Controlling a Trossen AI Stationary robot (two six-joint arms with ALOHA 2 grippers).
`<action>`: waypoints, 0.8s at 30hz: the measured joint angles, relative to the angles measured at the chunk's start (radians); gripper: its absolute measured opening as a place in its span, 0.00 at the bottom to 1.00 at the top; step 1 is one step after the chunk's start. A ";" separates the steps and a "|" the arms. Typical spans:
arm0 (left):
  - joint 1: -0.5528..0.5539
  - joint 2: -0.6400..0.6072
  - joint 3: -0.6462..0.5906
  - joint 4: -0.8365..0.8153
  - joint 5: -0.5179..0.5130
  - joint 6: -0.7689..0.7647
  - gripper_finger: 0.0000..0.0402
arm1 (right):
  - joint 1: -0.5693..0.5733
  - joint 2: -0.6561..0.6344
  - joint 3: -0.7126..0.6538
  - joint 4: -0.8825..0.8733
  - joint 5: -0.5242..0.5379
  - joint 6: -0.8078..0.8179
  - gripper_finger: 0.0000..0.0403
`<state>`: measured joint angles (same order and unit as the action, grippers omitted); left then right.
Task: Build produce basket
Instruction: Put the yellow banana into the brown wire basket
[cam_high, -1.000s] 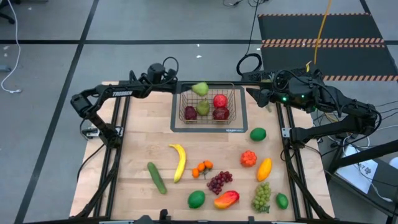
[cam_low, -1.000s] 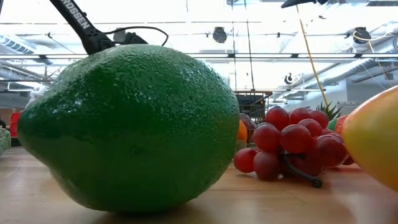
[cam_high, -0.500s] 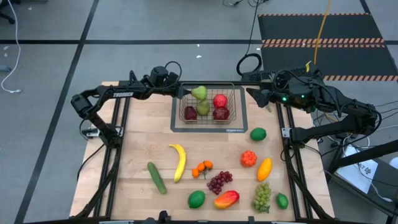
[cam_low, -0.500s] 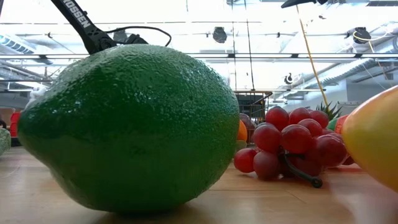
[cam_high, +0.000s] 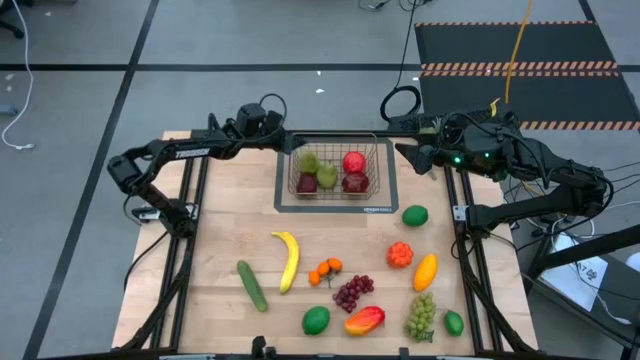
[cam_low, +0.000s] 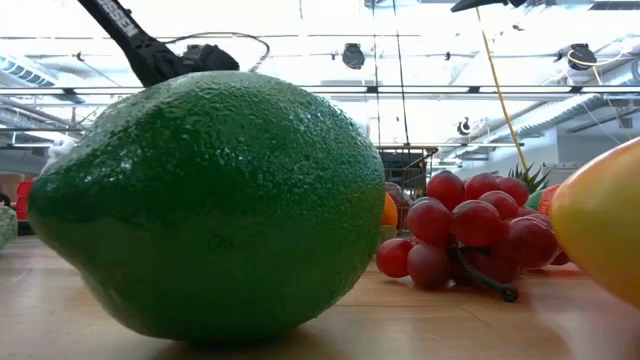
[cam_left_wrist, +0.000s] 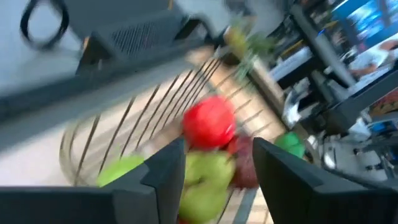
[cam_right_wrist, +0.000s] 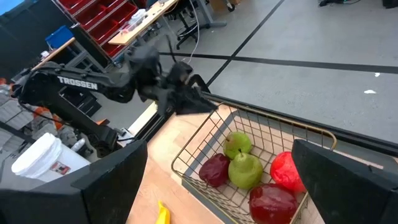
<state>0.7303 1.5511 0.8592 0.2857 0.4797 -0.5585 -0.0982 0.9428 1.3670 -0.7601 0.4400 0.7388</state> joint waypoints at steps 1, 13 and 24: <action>0.000 -0.017 0.001 0.001 -0.002 -0.001 0.47 | 0.000 0.000 0.000 0.000 0.000 -0.004 0.98; -0.036 -0.226 0.000 -0.112 -0.003 0.001 0.31 | 0.000 0.000 0.000 0.000 -0.042 -0.057 0.98; -0.238 -0.377 0.001 -0.317 -0.166 -0.033 0.16 | 0.000 0.000 0.000 -0.036 -0.183 -0.153 0.98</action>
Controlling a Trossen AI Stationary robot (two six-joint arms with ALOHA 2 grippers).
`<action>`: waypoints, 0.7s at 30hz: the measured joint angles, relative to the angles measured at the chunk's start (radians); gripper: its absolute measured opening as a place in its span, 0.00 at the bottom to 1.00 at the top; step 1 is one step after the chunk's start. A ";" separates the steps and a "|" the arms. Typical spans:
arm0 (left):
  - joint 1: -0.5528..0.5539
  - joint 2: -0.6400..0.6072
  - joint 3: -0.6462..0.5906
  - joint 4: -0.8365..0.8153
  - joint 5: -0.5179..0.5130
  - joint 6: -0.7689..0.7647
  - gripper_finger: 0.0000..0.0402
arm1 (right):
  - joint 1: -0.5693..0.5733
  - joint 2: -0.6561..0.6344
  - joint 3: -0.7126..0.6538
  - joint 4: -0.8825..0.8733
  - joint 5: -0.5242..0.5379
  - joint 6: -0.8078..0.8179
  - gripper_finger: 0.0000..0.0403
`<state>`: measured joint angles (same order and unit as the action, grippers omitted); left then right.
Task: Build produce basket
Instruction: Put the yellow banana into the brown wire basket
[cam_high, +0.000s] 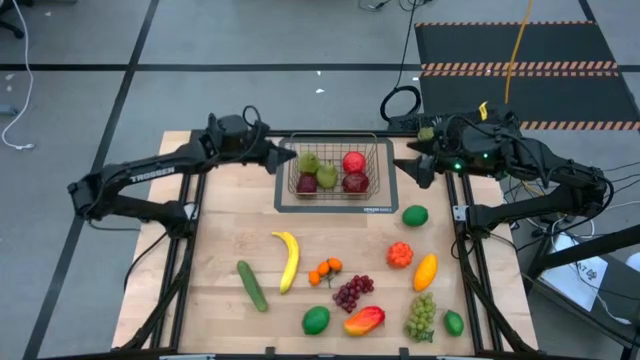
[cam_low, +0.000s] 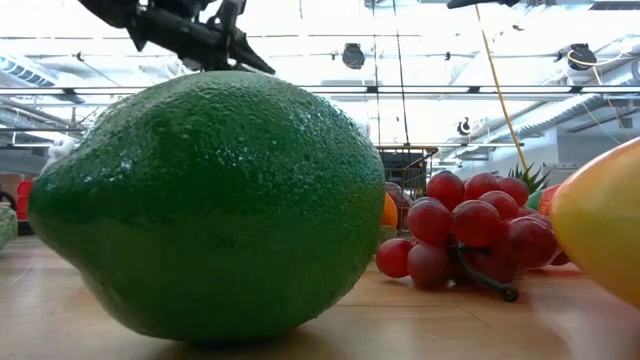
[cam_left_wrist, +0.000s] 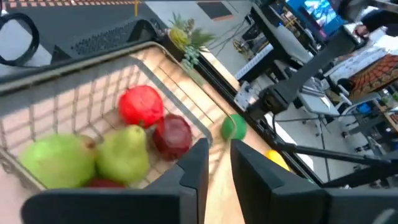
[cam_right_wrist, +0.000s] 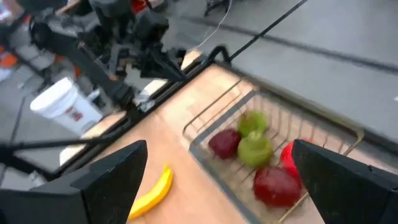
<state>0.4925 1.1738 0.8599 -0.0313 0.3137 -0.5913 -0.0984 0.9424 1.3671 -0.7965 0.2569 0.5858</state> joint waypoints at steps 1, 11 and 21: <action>-0.031 -0.011 0.000 -0.018 -0.028 -0.015 0.15 | 0.000 0.000 0.000 -0.011 -0.017 0.000 0.98; -0.438 -0.063 0.000 -0.112 -0.340 -0.255 0.09 | 0.000 0.000 0.000 -0.067 -0.181 -0.077 0.98; -0.725 -0.044 0.000 -0.379 -0.525 -0.585 0.08 | 0.005 0.000 0.000 -0.077 -0.236 0.002 0.98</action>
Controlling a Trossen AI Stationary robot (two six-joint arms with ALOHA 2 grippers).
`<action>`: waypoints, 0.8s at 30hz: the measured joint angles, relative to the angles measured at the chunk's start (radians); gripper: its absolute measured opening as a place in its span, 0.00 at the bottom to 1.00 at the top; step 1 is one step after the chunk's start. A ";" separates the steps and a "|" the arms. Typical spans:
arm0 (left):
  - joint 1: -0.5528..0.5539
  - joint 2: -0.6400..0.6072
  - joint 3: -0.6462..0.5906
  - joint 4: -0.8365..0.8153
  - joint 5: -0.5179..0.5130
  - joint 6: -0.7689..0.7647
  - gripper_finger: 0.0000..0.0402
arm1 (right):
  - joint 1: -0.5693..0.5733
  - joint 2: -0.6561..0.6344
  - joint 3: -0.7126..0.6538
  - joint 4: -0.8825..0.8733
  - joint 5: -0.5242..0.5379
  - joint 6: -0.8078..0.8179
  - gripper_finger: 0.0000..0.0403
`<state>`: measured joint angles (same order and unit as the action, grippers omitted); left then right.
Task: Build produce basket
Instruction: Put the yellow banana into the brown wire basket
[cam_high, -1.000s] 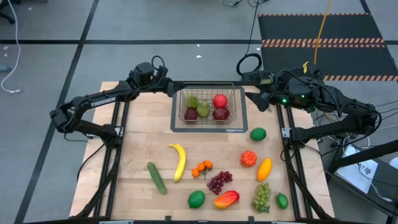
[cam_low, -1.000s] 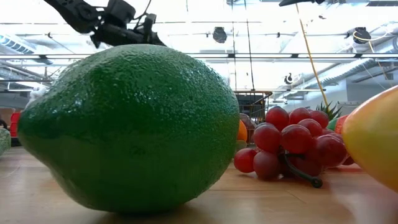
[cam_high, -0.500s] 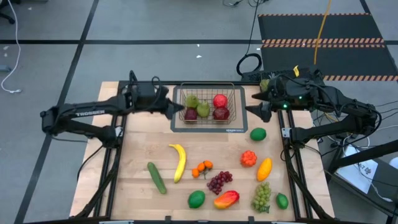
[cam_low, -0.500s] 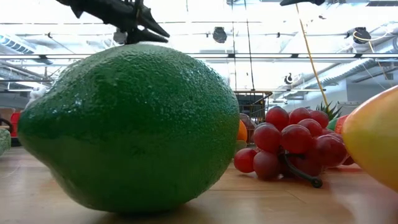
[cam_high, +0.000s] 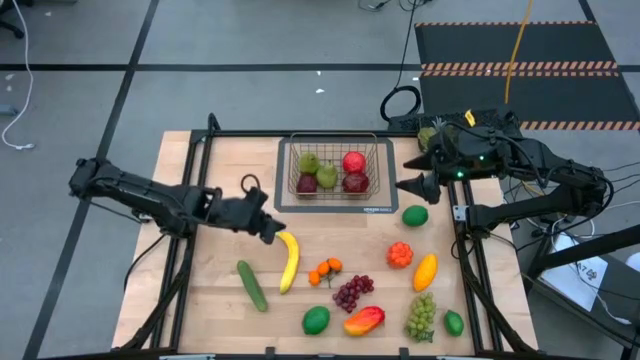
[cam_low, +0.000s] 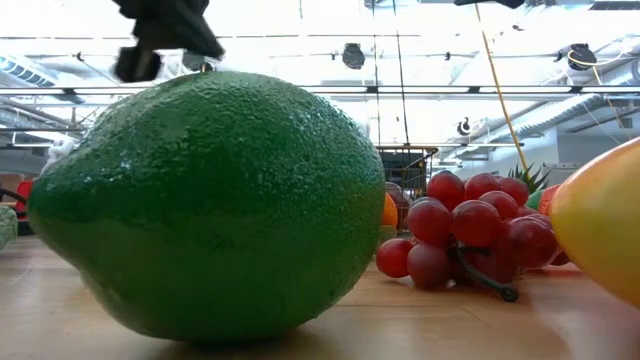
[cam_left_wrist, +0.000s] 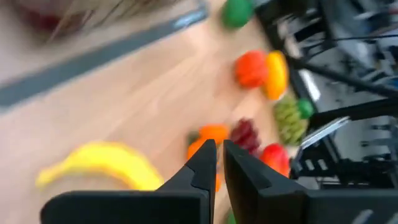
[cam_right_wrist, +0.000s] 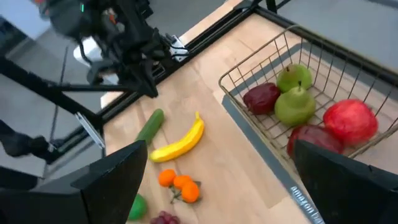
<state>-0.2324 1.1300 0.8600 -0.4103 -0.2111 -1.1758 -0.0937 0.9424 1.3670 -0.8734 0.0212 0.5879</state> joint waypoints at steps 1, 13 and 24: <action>-0.009 0.004 0.000 -0.037 0.000 -0.030 0.08 | 0.003 0.000 0.000 0.000 0.001 0.026 0.98; -0.065 0.072 0.000 -0.110 0.061 -0.208 0.35 | 0.013 0.016 0.000 0.207 0.009 0.350 0.98; -0.158 0.209 0.000 0.095 0.081 -0.403 0.82 | 0.013 0.136 0.000 0.348 0.032 0.425 0.98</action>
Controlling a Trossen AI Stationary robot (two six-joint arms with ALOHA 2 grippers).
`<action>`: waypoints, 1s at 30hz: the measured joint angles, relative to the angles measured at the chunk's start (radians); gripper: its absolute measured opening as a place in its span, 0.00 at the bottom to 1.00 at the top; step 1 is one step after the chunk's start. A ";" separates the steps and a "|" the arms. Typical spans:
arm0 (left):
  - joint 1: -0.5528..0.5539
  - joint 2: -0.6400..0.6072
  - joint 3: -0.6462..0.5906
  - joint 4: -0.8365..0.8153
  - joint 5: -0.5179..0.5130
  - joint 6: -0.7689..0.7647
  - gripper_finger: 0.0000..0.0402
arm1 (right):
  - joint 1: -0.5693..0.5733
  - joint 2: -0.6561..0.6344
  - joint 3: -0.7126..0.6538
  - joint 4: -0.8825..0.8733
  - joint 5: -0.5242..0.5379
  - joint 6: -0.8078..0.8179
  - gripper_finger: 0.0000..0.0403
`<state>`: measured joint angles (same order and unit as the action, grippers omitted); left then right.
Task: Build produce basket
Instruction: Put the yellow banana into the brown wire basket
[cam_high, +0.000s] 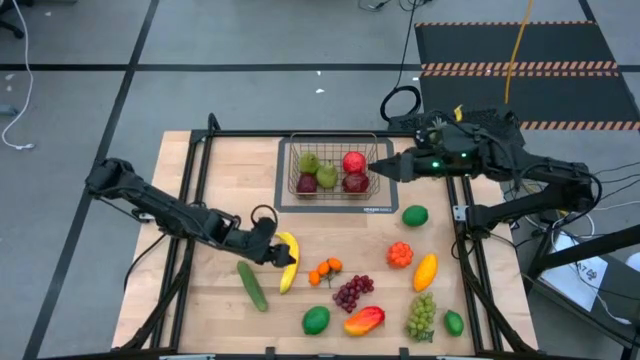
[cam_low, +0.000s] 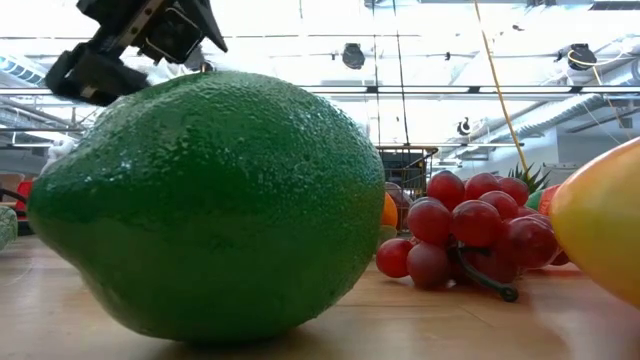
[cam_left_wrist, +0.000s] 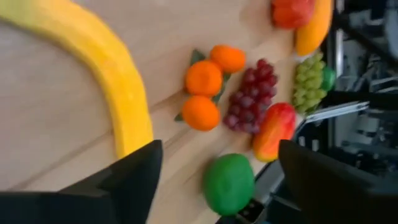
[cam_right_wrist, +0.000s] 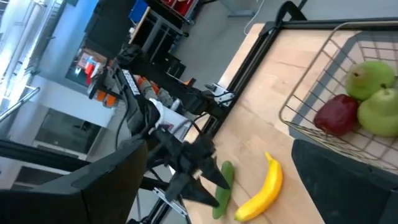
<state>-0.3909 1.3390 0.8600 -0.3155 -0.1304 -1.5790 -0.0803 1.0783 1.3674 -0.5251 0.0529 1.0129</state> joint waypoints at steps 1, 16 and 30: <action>-0.009 0.010 0.000 -0.001 0.000 -0.002 0.85 | 0.000 0.012 0.000 0.017 -0.002 0.000 0.98; -0.077 0.210 0.000 -0.009 0.000 -0.012 0.98 | 0.074 0.077 0.000 0.091 -0.031 -0.041 0.98; -0.082 0.347 0.008 0.060 0.016 0.039 0.98 | 0.089 0.039 0.000 0.089 -0.032 -0.161 0.98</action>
<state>-0.4725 1.6864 0.8677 -0.2555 -0.1146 -1.5397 0.0086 1.1171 1.3674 -0.4364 0.0204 0.8517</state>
